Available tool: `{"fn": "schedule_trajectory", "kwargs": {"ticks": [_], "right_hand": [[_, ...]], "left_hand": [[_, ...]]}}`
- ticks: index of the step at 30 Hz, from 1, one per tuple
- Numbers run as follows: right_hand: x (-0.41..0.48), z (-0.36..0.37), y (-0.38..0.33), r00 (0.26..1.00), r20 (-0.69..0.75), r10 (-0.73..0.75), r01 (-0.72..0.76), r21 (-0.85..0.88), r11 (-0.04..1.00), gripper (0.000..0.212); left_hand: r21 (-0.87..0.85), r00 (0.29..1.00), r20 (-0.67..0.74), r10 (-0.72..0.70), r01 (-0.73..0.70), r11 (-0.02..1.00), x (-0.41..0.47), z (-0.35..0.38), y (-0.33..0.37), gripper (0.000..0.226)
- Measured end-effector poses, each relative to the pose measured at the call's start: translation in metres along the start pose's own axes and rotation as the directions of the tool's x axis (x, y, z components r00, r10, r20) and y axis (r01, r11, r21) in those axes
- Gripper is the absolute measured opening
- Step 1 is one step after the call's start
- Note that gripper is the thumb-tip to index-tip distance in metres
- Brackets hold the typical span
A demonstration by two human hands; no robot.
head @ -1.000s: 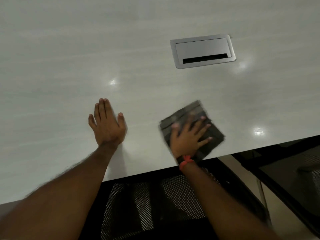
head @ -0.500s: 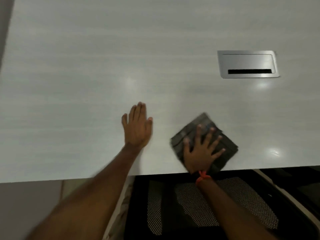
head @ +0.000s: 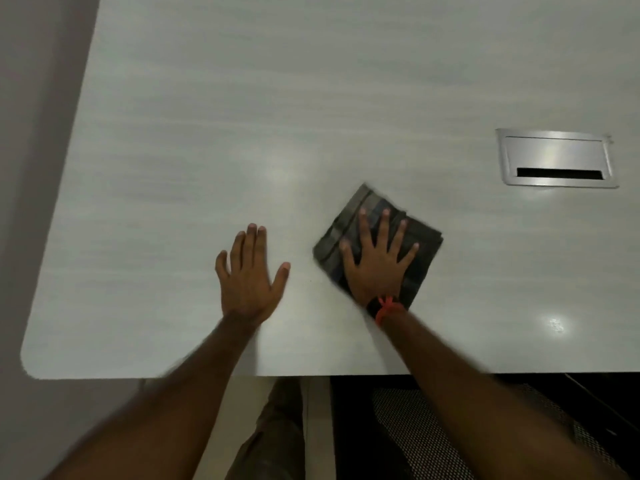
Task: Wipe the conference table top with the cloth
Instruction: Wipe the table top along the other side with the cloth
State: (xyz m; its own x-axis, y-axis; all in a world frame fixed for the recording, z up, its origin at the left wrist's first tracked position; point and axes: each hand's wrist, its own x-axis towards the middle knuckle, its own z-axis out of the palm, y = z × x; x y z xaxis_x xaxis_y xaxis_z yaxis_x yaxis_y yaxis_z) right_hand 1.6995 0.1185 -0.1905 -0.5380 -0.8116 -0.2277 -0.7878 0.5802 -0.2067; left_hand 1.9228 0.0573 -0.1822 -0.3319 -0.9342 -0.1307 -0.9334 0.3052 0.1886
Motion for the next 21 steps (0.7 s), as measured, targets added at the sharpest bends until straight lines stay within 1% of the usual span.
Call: {"fn": "schedule_trajectory", "kwargs": {"ticks": [2, 4, 6, 8, 10, 12, 14, 16, 19, 21], "right_hand": [[-0.06, 0.012, -0.001, 0.995, 0.036, -0.092, 0.093, -0.019, 0.996, 0.075], [-0.097, 0.019, 0.003, 0.986, 0.08, -0.144, 0.148, -0.044, 0.988, 0.077], [-0.096, 0.017, 0.006, 0.98, 0.096, -0.176, 0.182, -0.062, 0.981, 0.081], [-0.065, 0.009, 0.006, 0.973, 0.111, -0.203, 0.209, -0.048, 0.977, 0.082], [-0.017, -0.001, 0.0, 0.979, 0.088, -0.183, 0.187, -0.04, 0.982, 0.081], [0.028, -0.01, -0.011, 0.994, 0.056, -0.096, 0.097, -0.026, 0.995, 0.078], [0.042, -0.012, -0.022, 0.999, 0.048, -0.017, 0.018, -0.023, 1.0, 0.077], [0.018, -0.005, -0.027, 0.998, 0.063, -0.017, 0.018, -0.012, 1.0, 0.076], [-0.064, 0.01, -0.02, 0.988, 0.092, -0.123, 0.125, -0.016, 0.992, 0.079], [-0.096, 0.018, -0.011, 0.978, 0.113, -0.174, 0.179, -0.033, 0.983, 0.083]], "left_hand": [[-0.014, 1.0, -0.008, 0.006, -0.006, 1.0, 0.0, -0.001, -0.001, 0.078], [-0.033, 1.0, 0.007, 0.002, -0.002, 0.999, 0.001, -0.003, -0.002, 0.079], [-0.038, 1.0, 0.017, -0.007, 0.007, 0.999, 0.002, -0.003, -0.001, 0.08], [-0.043, 1.0, 0.021, -0.016, 0.017, 0.999, 0.002, -0.002, -0.001, 0.08], [-0.033, 1.0, 0.012, -0.019, 0.02, 0.999, 0.003, -0.001, 0.0, 0.08], [-0.023, 1.0, 0.024, -0.018, 0.019, 1.0, 0.003, -0.002, 0.0, 0.08], [-0.029, 0.999, 0.033, -0.026, 0.027, 0.999, 0.003, -0.003, 0.0, 0.079], [-0.039, 0.999, 0.038, -0.03, 0.031, 0.999, 0.002, -0.005, 0.001, 0.08], [-0.041, 0.999, 0.035, -0.025, 0.026, 0.999, 0.001, -0.005, 0.001, 0.08], [-0.039, 0.999, 0.027, -0.029, 0.03, 0.999, 0.001, -0.007, 0.001, 0.08]]}}
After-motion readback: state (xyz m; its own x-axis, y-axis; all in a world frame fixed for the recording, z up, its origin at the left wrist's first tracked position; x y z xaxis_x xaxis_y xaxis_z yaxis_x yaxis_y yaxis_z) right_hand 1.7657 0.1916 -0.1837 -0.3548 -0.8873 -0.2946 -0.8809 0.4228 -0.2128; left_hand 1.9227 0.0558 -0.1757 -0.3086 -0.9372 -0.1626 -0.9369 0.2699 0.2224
